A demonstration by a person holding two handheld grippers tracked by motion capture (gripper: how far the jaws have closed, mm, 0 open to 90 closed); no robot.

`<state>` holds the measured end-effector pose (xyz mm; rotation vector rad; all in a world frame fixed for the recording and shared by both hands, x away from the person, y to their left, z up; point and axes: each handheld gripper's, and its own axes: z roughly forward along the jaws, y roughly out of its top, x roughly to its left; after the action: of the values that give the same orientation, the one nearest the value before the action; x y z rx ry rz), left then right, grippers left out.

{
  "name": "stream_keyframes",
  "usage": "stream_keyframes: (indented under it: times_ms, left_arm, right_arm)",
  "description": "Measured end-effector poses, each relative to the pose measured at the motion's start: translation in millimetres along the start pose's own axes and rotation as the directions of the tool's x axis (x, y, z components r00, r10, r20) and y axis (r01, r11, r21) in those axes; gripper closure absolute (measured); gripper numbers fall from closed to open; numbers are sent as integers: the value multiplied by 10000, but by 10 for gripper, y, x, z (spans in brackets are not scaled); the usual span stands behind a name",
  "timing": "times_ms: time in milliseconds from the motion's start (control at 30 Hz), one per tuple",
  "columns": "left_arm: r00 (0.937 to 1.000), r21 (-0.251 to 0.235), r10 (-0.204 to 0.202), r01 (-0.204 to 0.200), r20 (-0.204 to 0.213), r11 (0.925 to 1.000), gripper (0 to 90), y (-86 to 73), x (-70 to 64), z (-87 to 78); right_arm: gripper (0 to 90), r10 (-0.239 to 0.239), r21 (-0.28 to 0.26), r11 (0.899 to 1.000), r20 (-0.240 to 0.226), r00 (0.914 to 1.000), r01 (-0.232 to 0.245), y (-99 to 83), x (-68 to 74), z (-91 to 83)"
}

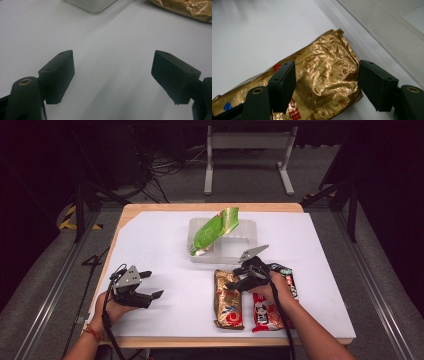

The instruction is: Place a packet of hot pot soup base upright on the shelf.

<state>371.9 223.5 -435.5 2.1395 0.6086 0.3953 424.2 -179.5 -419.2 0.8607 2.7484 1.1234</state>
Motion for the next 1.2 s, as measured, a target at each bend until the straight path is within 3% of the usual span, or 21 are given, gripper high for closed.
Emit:
stream_keyframes:
  times_ms: [167,233,467,533,667,800,1033,1200]
  left_arm:
    - [10000,76,8,-8,48,10000,197,0,-3,13]
    - [10000,82,25,-25,75,10000,197,1,-10,17]
    - [9999,178,68,-71,135,9998,198,0,-14,42]
    - [9999,166,74,-75,108,9998,201,0,-14,40]
    - [9999,257,95,-98,106,9996,204,-5,-15,51]
    - [9999,298,94,-97,123,9995,203,-7,-15,61]
    - [9998,282,3,-9,221,9996,204,-8,-8,70]
    - [9996,291,-63,55,278,9996,216,-10,2,74]
  right_arm:
    - [294,477,241,9985,498,9976,-490,21,-56,45]
    - [271,804,228,9965,268,9964,-810,16,-98,71]
    - [256,1111,606,9923,-523,9924,-1079,73,-150,164]
    - [285,1347,779,9888,-987,9860,-1273,74,-169,190]
    - [414,1265,790,9900,-1320,9831,-1168,82,-165,184]
    - [631,1279,415,9916,-1582,9791,-1228,53,-209,114]
    - [835,840,182,9965,-1775,9805,-821,30,-143,6]
    - [868,457,-243,9984,-1738,9837,-507,44,-74,-127]
